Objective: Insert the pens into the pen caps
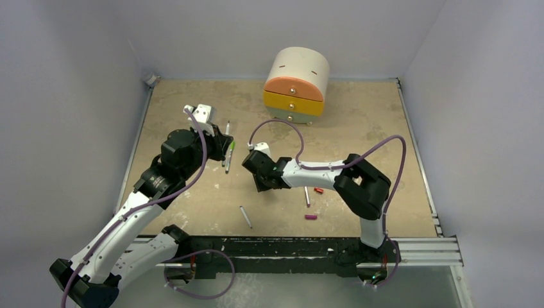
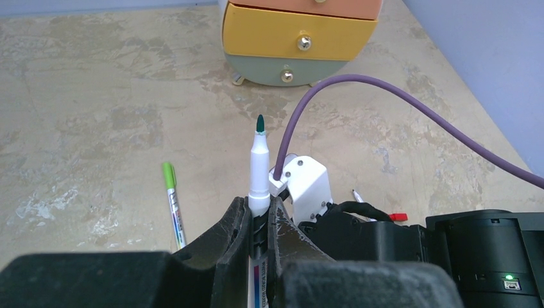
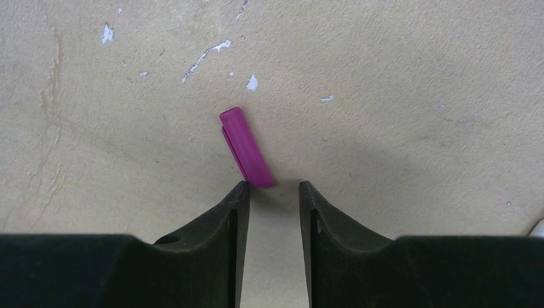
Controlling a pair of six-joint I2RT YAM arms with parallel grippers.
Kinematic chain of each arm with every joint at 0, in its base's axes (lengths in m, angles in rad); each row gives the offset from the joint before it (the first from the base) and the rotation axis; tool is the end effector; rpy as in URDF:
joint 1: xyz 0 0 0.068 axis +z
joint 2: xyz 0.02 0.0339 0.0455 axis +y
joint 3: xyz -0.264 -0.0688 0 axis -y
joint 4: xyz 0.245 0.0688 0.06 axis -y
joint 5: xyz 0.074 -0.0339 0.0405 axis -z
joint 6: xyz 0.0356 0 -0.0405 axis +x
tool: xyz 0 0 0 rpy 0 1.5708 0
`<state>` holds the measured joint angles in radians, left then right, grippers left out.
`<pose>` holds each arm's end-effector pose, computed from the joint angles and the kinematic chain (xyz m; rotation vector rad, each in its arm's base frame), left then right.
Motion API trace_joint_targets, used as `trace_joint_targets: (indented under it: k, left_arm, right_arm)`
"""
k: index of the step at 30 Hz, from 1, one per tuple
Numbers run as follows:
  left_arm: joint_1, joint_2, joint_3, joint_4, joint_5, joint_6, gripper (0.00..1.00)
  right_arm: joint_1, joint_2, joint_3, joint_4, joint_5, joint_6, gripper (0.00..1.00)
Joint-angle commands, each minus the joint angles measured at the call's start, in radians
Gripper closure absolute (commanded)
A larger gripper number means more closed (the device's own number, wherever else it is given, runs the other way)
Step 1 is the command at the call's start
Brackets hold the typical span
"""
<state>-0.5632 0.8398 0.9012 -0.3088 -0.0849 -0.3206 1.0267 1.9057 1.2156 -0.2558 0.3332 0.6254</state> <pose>0.1629 -0.0993 0.3582 0.1632 1.8446 -0.5454 0.2154 0.3335 0.1658 -0.3600 2.4419 0.3045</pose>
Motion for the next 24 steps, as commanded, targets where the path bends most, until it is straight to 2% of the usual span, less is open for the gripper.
trace_joint_targets:
  k: [1,13,24]
  left_arm:
    - [0.007,-0.006,0.001,0.035,0.006,0.018,1.0]
    - [0.009,0.001,0.004,0.031,-0.003,0.027,1.0]
    - [0.017,0.007,0.0,0.028,0.0,0.03,1.0]
  right_arm:
    - [-0.018,0.044,0.029,-0.071,0.025,0.032,0.63]
    - [-0.076,0.077,0.085,-0.035,0.001,-0.003,0.63]
    - [-0.09,0.167,0.226,-0.026,-0.007,-0.035,0.63]
